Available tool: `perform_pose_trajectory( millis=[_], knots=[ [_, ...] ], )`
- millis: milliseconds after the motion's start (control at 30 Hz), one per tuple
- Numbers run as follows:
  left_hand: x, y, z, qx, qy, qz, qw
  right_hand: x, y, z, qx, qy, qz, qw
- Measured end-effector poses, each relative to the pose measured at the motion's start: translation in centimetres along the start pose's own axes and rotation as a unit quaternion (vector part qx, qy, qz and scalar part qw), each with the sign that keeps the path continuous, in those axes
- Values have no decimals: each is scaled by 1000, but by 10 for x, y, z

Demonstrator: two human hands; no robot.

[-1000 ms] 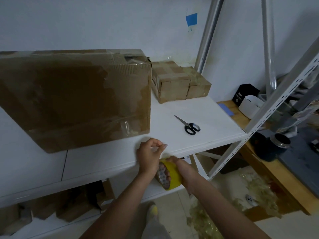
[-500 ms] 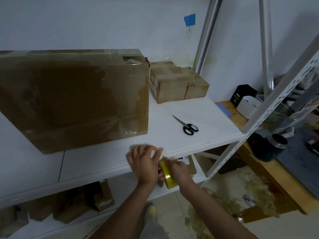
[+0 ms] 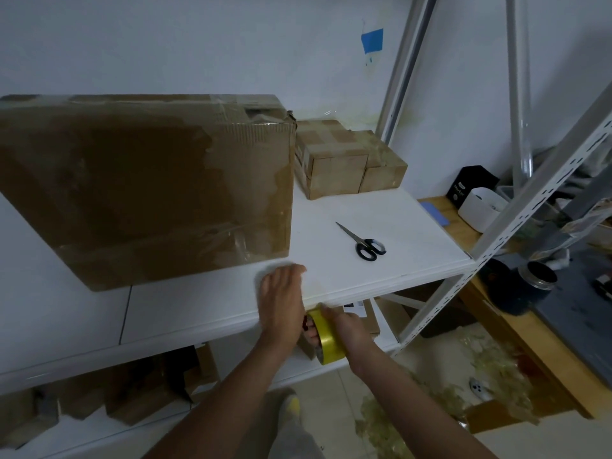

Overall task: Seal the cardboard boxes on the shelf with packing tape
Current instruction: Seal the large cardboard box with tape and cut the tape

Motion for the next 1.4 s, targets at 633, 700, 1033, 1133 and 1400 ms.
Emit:
perform_pose_trajectory(
  millis=[633,700,1033,1133,1400],
  knots=[
    [-16,16,46,132,286,-159,936,7,3,-6,20,32,51,998],
    [-13,6,49,138,289,-130,938,14,2,-3,10,31,89,995],
    [87,-107,-6,-45,1,116,992,96,5,-12,8,-84,472,877],
    [114,-152,-14,-116,-123,241,956,182,34,11,-45,-310,412,856],
    [133,-226,-29,-179,-287,293,894,337,142,80,53,-577,442,685]
  ],
)
Point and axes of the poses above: each hand's wrist, its own z-axis away from the middle knuckle, its own y-axis out of the palm, x = y × z, the point moved 9 cm from there along -z, towards the middle knuckle, and after that the axes turned 4 degrees about -z, right-handed, at the moved point
